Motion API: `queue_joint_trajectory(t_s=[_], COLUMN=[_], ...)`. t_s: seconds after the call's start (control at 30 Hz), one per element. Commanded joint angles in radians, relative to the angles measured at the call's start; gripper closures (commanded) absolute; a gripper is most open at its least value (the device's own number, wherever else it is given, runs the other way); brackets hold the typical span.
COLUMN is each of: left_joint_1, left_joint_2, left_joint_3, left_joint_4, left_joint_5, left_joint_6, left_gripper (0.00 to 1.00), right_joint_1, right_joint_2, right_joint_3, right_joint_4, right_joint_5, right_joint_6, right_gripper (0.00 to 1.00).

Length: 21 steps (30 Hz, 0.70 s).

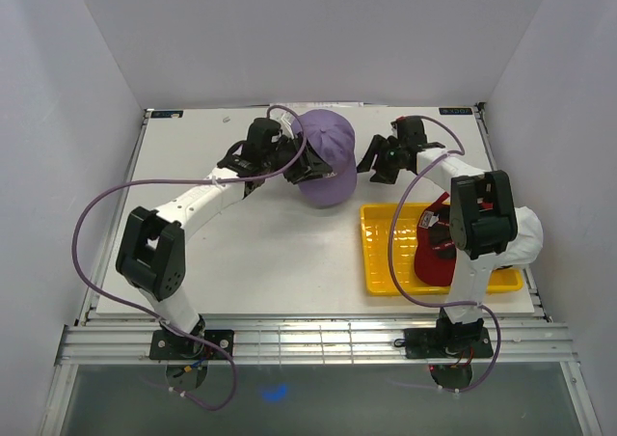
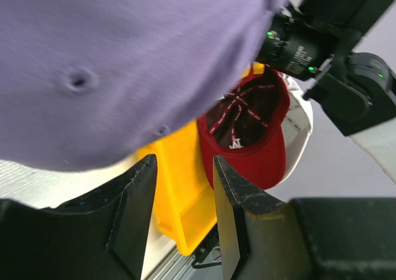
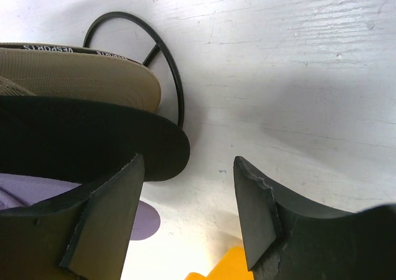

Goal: Stack the hats

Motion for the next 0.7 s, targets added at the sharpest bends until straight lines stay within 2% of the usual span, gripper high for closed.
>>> queue_joint_trajectory(t_s=[0.0,0.67], left_joint_1=[0.026,0.086], left_joint_2=[0.031,0.101], left_joint_3=[0.049,0.101], left_joint_4=[-0.065,-0.097], left_joint_5=[-0.014,0.022], left_joint_6=[0.021,0.035], left_gripper=[0.49,0.49], right_joint_1=[0.019,0.085], right_joint_2=[-0.027,-0.149], right_joint_3=[0.006,-0.123], right_joint_4=[0.022,0.056], right_joint_5=[-0.015,0.028], right_joint_6=[-0.009,-0.049], right_gripper=[0.35,0.36])
